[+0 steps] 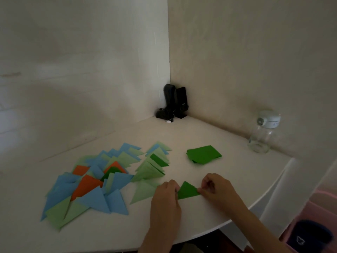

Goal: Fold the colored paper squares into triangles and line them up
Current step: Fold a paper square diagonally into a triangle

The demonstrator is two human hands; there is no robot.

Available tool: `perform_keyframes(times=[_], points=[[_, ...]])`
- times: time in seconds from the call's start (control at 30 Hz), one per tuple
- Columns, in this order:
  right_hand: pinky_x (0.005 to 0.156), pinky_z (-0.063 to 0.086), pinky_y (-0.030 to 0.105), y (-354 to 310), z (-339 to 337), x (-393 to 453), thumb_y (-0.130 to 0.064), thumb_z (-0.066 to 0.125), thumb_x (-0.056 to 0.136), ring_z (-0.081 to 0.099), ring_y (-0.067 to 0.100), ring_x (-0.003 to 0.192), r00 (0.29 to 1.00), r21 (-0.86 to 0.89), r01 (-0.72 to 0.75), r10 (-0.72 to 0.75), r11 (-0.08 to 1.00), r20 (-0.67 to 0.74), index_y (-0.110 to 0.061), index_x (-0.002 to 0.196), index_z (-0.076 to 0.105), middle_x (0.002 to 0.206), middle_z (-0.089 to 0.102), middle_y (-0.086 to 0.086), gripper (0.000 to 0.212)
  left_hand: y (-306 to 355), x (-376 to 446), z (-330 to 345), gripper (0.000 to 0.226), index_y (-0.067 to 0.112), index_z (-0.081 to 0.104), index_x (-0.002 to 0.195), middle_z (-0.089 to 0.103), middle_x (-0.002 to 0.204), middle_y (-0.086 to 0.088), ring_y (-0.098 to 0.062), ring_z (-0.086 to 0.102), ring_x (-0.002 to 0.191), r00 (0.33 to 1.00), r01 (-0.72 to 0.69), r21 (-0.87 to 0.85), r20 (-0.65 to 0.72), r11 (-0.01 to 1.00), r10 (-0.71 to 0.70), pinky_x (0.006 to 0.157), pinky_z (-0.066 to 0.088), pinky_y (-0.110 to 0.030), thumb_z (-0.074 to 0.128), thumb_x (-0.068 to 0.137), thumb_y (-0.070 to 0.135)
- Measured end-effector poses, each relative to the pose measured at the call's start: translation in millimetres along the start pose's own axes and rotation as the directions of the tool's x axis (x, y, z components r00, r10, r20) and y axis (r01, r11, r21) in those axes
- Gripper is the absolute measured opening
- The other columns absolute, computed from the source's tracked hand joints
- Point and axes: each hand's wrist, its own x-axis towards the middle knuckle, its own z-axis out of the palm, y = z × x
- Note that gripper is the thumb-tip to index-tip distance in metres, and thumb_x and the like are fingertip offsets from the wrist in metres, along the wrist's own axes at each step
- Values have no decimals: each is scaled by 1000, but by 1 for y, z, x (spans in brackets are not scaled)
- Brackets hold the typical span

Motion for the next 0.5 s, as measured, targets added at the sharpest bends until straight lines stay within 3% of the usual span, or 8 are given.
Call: perform_keyframes(times=[0.1,0.27,0.4,0.5], points=[[60,33,11,2,5,0,-16,75,74,45,1,62,1000,-34,26,-27,999,-10,-33,66,43,72,49,-11,37,13,1,4,20,16,57,84,54,78,-1,-20,50,70,999,-38,99,15,994,36,55,42,-32,74,74,10],[64,33,18,2,7,-2,-18,73,76,44,1,62,999,-51,26,-28,998,-25,-36,67,39,71,47,-12,40,24,6,13,36,15,59,93,55,85,-6,-23,52,68,996,43,206,72,978,-59,56,44,-33,81,66,25],[67,36,22,0,7,-2,-20,73,76,44,-1,62,999,-63,26,-29,998,-37,-37,67,37,72,46,-14,41,26,16,14,27,17,46,110,50,102,-4,-22,52,93,972,139,52,183,989,-146,77,43,-32,59,86,14],[67,38,21,1,6,-4,-20,74,76,44,-1,62,999,-49,21,-23,999,-42,-36,66,39,72,47,-14,40,22,18,16,24,20,48,106,56,97,2,-18,54,91,983,104,-27,153,994,-98,75,43,-30,56,86,10]])
